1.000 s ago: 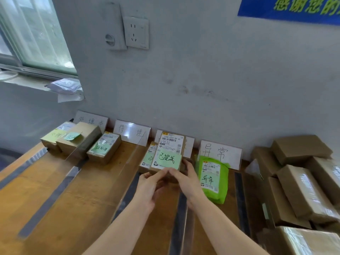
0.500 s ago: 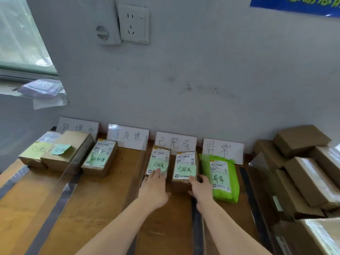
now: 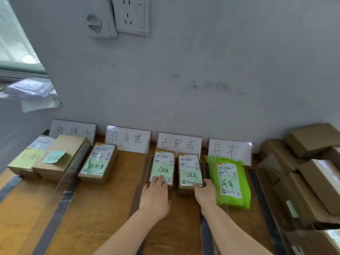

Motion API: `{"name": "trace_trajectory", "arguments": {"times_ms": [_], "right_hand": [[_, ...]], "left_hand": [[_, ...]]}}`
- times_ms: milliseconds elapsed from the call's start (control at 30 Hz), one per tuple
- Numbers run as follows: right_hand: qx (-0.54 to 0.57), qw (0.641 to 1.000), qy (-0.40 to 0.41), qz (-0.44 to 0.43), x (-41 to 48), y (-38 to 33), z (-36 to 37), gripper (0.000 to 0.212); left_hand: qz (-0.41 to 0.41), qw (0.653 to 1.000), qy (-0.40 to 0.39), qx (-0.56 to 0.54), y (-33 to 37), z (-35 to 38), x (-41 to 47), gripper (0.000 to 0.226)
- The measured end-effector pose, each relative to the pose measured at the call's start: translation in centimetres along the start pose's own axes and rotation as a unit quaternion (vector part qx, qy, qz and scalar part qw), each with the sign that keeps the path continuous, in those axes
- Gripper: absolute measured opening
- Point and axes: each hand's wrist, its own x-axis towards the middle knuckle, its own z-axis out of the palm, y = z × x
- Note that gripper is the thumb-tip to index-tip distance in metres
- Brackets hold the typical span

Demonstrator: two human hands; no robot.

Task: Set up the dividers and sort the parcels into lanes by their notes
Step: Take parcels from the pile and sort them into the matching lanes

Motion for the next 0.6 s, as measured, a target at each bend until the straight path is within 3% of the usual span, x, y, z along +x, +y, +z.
{"name": "trace_trajectory", "arguments": {"times_ms": [233, 600], "right_hand": [[-0.131, 0.989, -0.011, -0.067, -1.4, -0.6, -0.6, 0.062], [-0.281, 0.926, 0.015, -0.251, -7.1, -3.9, -8.8, 0.052]], "left_hand": [[0.011, 1.000, -0.007, 0.020, -0.1, -0.4, 0.0, 0.069], [0.085, 0.993, 0.018, 0.075, 3.2, -5.6, -0.8, 0.041]]}}
